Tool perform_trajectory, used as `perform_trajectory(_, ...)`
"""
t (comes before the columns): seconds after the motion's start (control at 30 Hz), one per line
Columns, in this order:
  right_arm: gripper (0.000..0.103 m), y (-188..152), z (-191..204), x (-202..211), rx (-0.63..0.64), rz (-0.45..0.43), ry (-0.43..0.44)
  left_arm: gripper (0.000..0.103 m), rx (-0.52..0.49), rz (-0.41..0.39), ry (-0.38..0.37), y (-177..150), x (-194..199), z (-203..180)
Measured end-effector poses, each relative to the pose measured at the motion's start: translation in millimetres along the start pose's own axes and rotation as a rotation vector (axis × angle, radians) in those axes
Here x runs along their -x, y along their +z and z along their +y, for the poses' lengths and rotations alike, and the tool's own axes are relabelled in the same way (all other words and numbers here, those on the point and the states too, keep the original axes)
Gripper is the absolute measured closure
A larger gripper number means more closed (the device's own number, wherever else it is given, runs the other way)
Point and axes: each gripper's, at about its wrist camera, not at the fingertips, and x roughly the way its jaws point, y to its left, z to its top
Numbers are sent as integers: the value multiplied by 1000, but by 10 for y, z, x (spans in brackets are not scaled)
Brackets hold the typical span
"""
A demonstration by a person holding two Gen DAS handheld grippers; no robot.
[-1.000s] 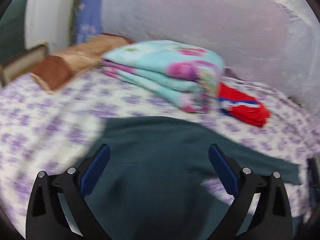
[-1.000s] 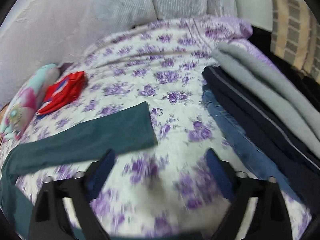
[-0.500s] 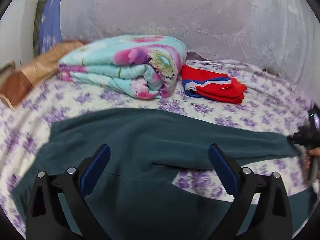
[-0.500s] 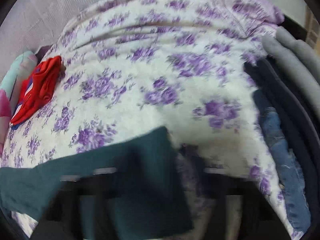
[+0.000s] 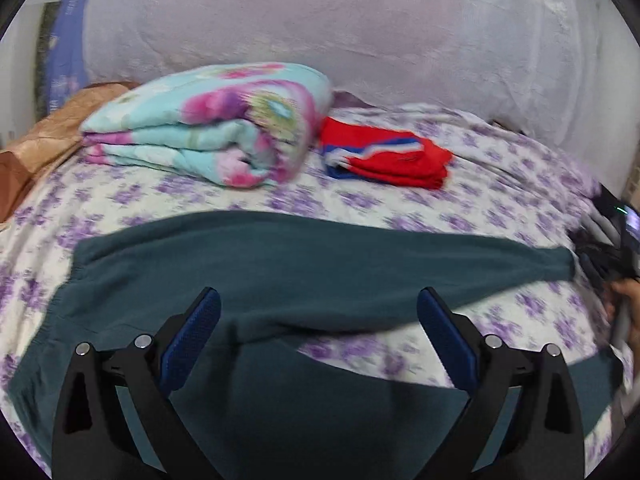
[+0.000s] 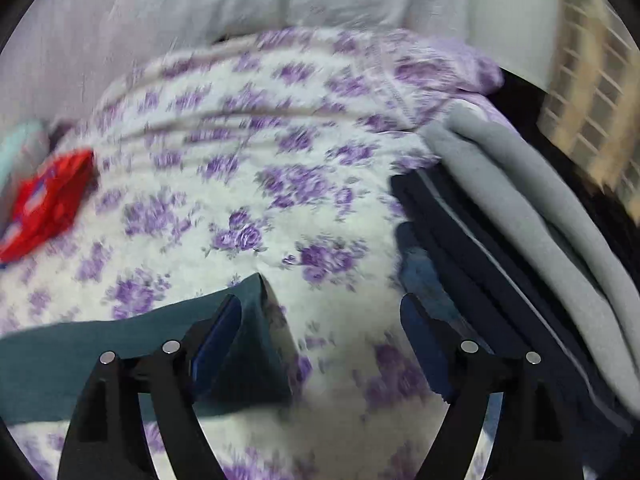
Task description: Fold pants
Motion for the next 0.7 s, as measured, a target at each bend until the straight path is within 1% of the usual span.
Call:
perform_trajectory(0.07,21,-103,-90,45,-30,38,62,7,45,-19,50,51,21,160)
perform_trajectory(0.1,22,-170,-115,24,-30,80,78,7,90,-25,90,79,19,296)
perform_trajectory(0.13,26,-225,-115,-4,-23,114,88,7,114,-24,108,94,13,377)
perform_trajectory(0.2,58,-334,-94,-101,-4,182,135,7,184,-12,142,110,-23,581)
perform_trajectory(0.23,61,-388,-84,-140,-4,202,145,7,228,-3,151,105,-50,687)
perform_trajectory(0.3,58,-426,-53,-187,-2,179,152,7,281,15,147,89,-90,803)
perform_trajectory(0.37,58,-412,11,-205,31,150,152,7,313,37,123,68,-129,856)
perform_trajectory(0.4,53,-386,60,-227,53,140,155,7,315,50,111,58,-148,850)
perform_trajectory(0.43,51,-359,100,-249,72,132,156,7,309,60,104,56,-165,834)
perform_trajectory(0.5,51,-315,163,-270,113,117,167,7,276,68,108,54,-195,776)
perform_trajectory(0.53,54,-284,181,-292,125,123,183,7,254,68,117,56,-205,742)
perform_trajectory(0.57,82,-252,200,-301,127,136,226,7,227,68,131,59,-211,704)
perform_trajectory(0.6,97,-219,193,-296,117,149,262,7,214,68,136,59,-216,686)
perform_trajectory(0.67,97,-144,150,-211,91,124,287,7,200,66,140,60,-212,665)
perform_trajectory(0.7,97,-87,112,-169,58,118,320,7,198,67,138,62,-211,660)
